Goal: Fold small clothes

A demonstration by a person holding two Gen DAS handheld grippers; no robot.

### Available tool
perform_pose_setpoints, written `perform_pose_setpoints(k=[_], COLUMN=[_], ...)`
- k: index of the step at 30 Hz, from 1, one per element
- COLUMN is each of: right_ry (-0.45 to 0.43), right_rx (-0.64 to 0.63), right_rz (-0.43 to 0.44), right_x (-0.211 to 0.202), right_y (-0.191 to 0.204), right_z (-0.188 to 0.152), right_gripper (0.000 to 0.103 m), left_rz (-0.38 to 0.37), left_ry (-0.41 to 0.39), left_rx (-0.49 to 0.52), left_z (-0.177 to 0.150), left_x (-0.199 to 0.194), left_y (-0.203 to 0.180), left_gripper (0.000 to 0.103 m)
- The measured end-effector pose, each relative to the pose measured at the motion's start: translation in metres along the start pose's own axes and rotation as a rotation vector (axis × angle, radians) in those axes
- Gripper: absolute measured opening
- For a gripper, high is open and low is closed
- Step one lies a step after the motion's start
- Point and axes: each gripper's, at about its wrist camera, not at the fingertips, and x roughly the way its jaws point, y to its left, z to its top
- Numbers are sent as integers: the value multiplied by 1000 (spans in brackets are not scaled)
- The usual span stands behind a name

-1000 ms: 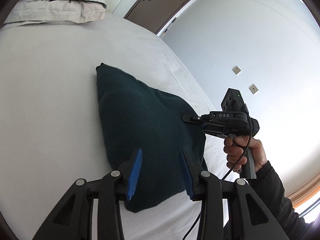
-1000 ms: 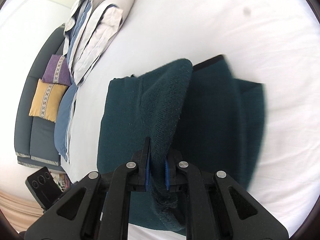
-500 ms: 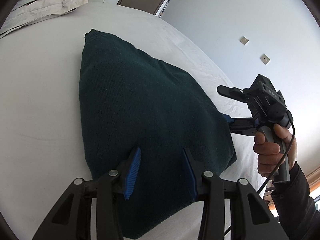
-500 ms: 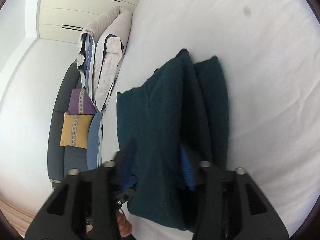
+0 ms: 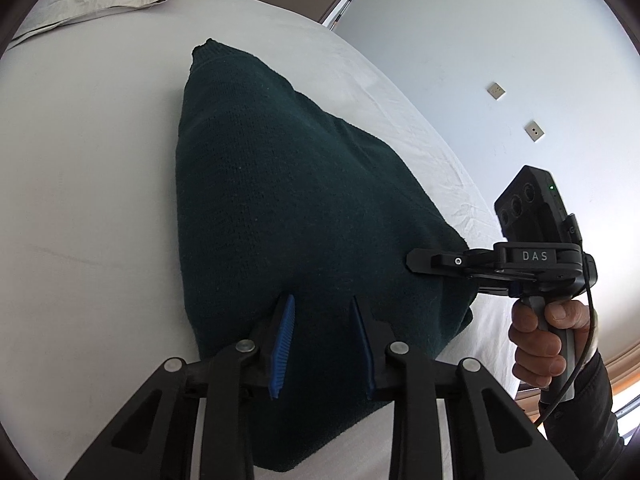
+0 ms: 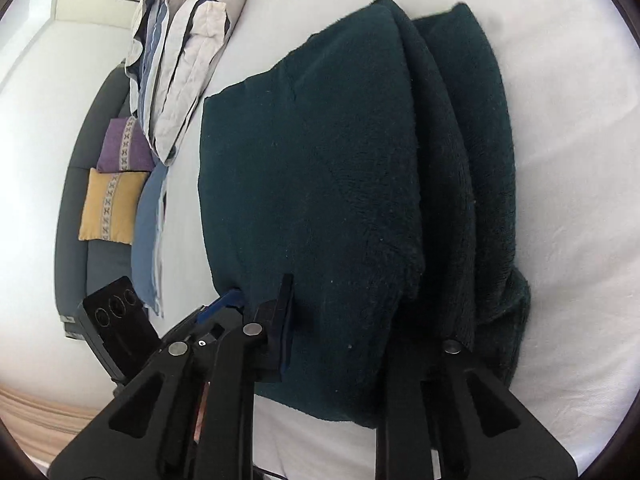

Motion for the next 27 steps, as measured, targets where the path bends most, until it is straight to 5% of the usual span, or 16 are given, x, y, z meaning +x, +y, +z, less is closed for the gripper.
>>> perform_pose_setpoints(k=[7, 11, 15, 20, 22, 24, 27], right_ry=[-5, 61, -45, -143, -100, -54, -47], right_rx=[-200, -103, 78, 85, 62, 6, 15], right_rz=[-230, -285, -41, -13, -4, -93, -124], right_x=[-38, -14, -24, -56, -53, -50, -59], right_y=[65, 27, -19, -18, -17, -15, -25], right_z=[2, -1, -10, -32, -36, -42, -42], right_gripper=[14, 15, 20, 26, 26, 26, 15], left_rz=[30, 44, 45, 63, 76, 84, 79], left_ry=[7, 44, 54, 47, 42, 41, 47], left_rx=[60, 64, 66, 63, 76, 81, 78], left_z=[6, 0, -5, -6, -9, -11, -12], left_x=[4, 18, 17, 19, 19, 20, 19], left_y=[-29, -27, -24, -27, -30, -31, -29], left_gripper=[33, 33, 33, 33, 34, 34, 34])
